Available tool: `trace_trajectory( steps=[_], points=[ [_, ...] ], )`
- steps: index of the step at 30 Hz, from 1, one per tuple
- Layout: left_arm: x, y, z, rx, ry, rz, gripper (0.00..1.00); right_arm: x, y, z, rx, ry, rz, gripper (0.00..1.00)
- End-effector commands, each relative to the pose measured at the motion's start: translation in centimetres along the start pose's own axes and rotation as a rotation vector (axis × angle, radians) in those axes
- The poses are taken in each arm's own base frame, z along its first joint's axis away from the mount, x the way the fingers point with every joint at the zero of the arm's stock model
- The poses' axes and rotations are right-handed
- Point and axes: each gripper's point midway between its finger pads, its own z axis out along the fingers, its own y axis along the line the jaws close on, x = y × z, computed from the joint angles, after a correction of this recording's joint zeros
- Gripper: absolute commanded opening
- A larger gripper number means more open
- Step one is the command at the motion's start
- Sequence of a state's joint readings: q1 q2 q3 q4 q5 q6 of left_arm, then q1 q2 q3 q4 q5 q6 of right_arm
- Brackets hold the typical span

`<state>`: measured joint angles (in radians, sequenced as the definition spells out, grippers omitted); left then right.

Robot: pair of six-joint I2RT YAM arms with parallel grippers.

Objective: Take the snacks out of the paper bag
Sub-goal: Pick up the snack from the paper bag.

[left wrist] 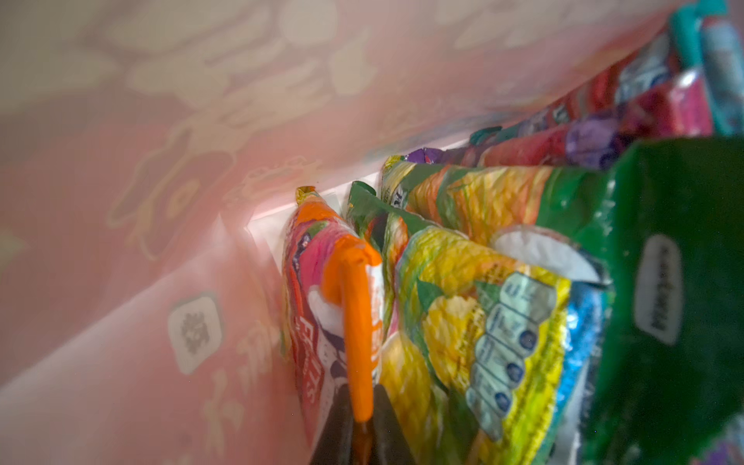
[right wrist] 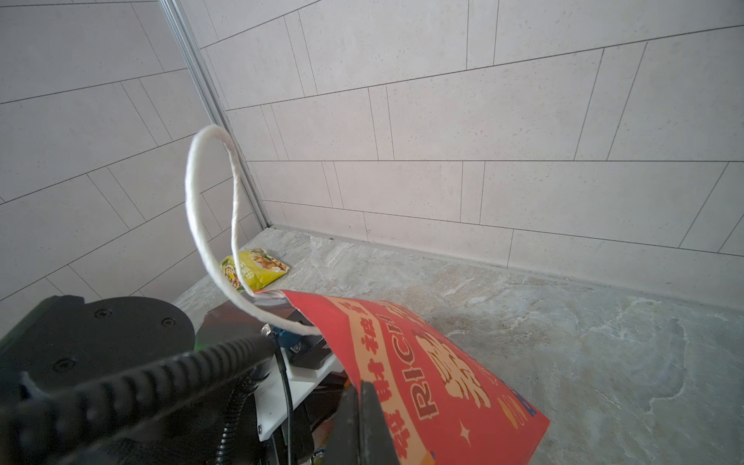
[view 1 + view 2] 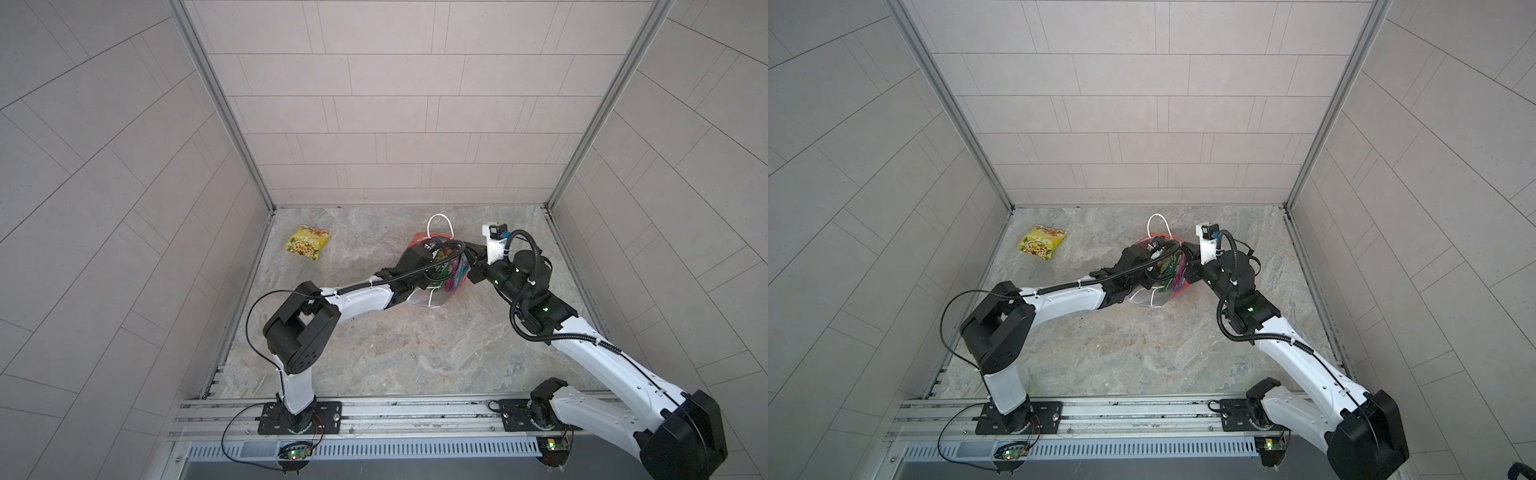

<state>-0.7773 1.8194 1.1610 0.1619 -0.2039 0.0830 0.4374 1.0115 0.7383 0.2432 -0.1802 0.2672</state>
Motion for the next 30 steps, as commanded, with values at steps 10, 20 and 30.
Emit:
trace_trajectory(
  steps=[10,20,30],
  points=[
    [-5.7,1.9,-5.6,0.017,-0.135,-0.075,0.01,-1.7,0.0,-0.6,-0.001,-0.065,0.009,0.0],
    [-6.9,1.6,-12.2,0.14,-0.213,-0.127,0.0,-1.7,0.0,-0.4,-0.002,-0.062,0.013,0.0],
    [-8.6,4.2,-17.7,0.074,-0.316,-0.085,0.0,-1.5,0.0,-0.3,-0.005,-0.06,0.015,0.0]
  ],
)
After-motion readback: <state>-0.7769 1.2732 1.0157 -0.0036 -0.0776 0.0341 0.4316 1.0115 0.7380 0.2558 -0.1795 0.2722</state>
